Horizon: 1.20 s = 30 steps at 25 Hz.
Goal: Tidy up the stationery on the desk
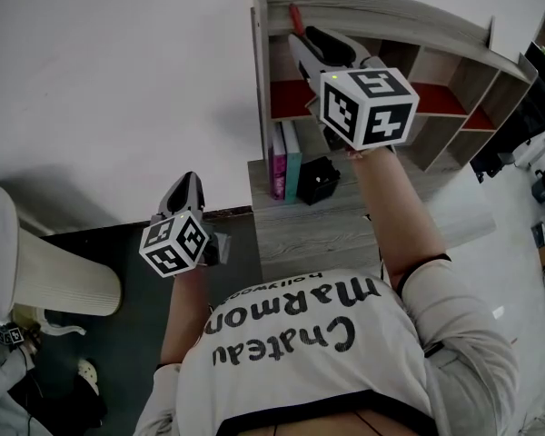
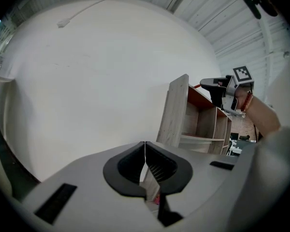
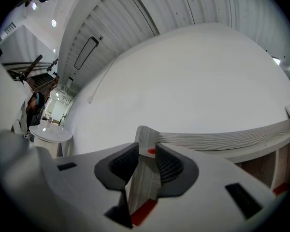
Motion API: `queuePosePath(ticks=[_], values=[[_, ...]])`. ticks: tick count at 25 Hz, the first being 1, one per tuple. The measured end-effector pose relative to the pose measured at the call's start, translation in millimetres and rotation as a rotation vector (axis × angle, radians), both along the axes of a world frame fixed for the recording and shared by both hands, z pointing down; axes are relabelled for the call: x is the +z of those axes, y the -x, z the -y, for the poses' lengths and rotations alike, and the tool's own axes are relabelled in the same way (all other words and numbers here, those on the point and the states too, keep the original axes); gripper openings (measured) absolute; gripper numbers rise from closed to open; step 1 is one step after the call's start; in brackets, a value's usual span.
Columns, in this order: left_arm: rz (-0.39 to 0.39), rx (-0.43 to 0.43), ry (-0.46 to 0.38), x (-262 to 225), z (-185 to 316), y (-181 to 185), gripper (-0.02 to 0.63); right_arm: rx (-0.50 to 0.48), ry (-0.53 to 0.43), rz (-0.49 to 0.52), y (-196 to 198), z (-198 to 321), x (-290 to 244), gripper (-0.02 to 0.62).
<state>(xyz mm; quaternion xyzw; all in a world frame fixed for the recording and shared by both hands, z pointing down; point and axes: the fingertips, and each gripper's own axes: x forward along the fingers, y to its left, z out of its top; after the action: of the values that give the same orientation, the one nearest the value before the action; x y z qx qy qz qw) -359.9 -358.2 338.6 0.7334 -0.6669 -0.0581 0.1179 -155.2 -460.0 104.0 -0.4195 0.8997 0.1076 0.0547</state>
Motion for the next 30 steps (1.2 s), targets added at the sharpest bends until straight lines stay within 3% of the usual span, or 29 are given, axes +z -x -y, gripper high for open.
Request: queuePosePath(ticks=[18, 30], values=[[0.001, -0.010, 0.009, 9.4, -1.2, 19.2, 0.017, 0.101, 0.016, 0.040, -2.7, 19.3, -0.8, 0.081], [0.025, 0.011, 0.014, 6.6, 7.3, 7.9, 0.017, 0.140, 0.025, 0.129, -35.0, 22.5, -1.7, 0.055]])
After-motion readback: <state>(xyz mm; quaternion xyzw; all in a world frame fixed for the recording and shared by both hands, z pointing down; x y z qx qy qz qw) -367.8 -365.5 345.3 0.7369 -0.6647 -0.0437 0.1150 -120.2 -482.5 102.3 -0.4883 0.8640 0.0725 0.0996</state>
